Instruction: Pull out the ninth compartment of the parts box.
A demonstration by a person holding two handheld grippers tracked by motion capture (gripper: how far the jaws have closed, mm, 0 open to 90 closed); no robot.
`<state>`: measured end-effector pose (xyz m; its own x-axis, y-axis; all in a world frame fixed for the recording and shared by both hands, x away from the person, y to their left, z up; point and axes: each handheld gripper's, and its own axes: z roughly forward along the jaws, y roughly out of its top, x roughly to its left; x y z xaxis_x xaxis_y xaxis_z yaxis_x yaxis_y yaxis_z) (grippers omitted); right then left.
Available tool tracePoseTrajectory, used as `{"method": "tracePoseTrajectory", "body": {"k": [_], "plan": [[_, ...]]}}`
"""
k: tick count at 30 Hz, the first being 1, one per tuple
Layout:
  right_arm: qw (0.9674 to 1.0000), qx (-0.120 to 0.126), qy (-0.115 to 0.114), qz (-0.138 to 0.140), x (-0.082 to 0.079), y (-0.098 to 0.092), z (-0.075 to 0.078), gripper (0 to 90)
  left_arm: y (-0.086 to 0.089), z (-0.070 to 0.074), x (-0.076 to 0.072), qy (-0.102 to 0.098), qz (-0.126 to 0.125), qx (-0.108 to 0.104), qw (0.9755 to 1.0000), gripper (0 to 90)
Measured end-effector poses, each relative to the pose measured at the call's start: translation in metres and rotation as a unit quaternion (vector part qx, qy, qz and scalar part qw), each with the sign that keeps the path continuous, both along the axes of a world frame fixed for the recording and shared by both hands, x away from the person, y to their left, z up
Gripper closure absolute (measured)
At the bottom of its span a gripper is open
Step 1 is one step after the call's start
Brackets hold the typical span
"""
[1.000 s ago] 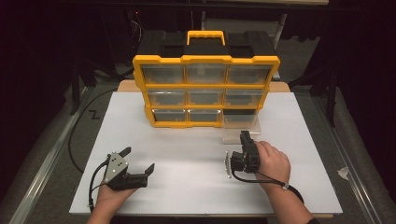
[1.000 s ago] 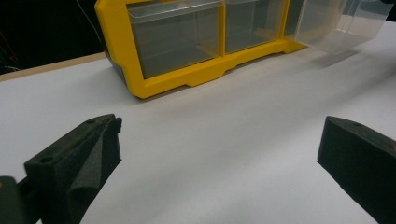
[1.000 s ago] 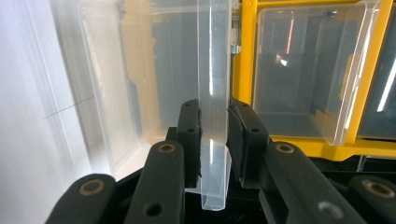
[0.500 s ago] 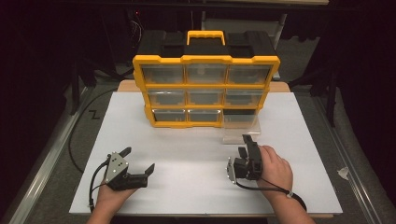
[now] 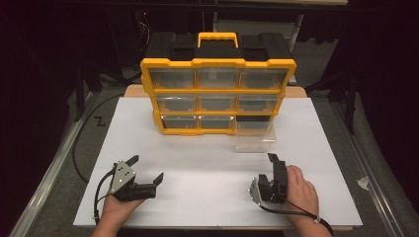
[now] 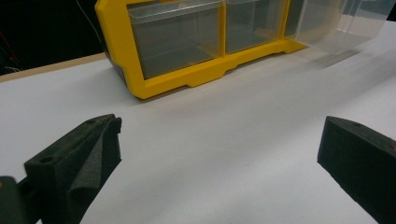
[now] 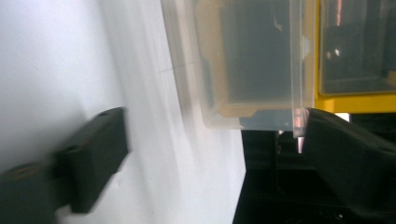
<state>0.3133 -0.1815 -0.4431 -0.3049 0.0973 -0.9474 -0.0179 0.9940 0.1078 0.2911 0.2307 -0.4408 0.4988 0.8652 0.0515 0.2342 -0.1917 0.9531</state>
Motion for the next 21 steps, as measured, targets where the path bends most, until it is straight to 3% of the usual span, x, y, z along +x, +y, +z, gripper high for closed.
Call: {"method": "tracePoseTrajectory", "body": {"k": [7,14,21], "plan": [[0.9997,-0.007,-0.023,0.005,0.0006,0.0015,-0.0003,0.7,-0.0008,-0.0006,0.0005,0.003,0.001,0.000,1.0000,0.1],[0.9998,0.000,-0.021,0.000,0.0009,-0.0004,0.0008,0.7,-0.0013,-0.0012,0.0011,0.007,0.001,0.002,1.0000,0.1],[0.9984,0.056,0.007,-0.008,0.0016,0.0001,0.0040,0.8,-0.0008,-0.0007,0.0015,0.007,-0.002,-0.001,1.0000,0.1]]}}
